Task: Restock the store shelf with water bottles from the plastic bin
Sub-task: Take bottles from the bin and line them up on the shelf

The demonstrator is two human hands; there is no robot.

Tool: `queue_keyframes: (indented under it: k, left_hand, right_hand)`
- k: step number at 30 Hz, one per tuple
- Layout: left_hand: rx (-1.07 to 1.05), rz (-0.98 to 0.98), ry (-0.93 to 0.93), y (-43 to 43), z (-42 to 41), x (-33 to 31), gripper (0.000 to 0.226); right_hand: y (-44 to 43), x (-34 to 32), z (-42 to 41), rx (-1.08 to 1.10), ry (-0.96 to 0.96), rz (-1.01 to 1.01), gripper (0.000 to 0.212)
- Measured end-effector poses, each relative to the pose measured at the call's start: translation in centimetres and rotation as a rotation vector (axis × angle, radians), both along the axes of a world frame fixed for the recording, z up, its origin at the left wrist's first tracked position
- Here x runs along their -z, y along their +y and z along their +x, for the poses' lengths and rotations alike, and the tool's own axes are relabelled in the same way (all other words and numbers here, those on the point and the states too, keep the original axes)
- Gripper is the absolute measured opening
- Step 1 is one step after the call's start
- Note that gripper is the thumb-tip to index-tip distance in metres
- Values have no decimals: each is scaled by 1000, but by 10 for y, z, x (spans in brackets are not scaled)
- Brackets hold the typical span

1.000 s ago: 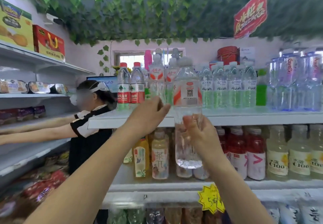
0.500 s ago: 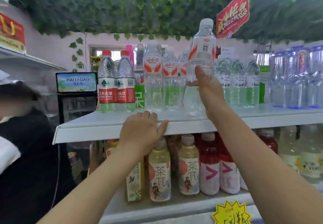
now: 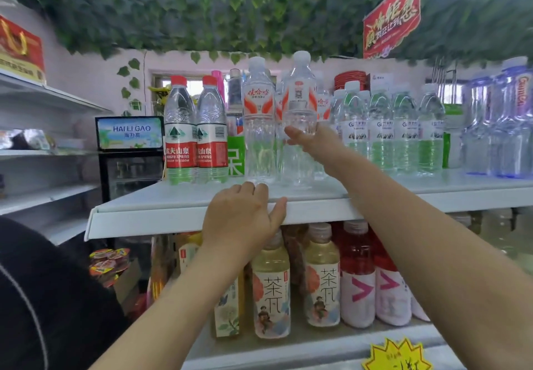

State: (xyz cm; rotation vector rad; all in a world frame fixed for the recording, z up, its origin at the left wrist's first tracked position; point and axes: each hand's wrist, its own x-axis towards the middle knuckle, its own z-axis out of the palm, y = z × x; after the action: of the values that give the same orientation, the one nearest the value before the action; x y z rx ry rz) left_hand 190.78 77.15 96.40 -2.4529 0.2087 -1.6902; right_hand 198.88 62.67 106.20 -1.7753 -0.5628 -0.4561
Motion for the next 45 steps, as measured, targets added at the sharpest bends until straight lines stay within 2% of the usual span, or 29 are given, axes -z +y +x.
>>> queue_keyframes:
  k: [6,11,15,28,32,40,43,45]
  left_hand:
    - [11,-6,-24,0,0,1,48]
    - [15,-16,-29,0,1,2,49]
    - [16,-23,-39,0,1,1,49]
    - [-4,-13,2,-1,0,0,48]
    - [-24,-21,43,-1,-3,0,49]
    - [-15,-53,102,-3,-9,-1,65]
    - [11,-53,92,-3,-10,-1,71]
    - [0,-55,105,-3,-10,-3,66]
  right_hand:
    - [-7,-3,1,1,-26,-127,56]
    - [-8,8,13,280,-101,-232,69]
    - [-2,9,14,283,-88,-264,58]
    - [-5,3,20,202,6,-308,80]
    - [-5,6,19,185,-1,-287,68]
    - [-4,8,17,190,21,-255,73]
    - [-8,4,12,129,73,-234,63]
    - [-14,0,8,52,119,-231,48]
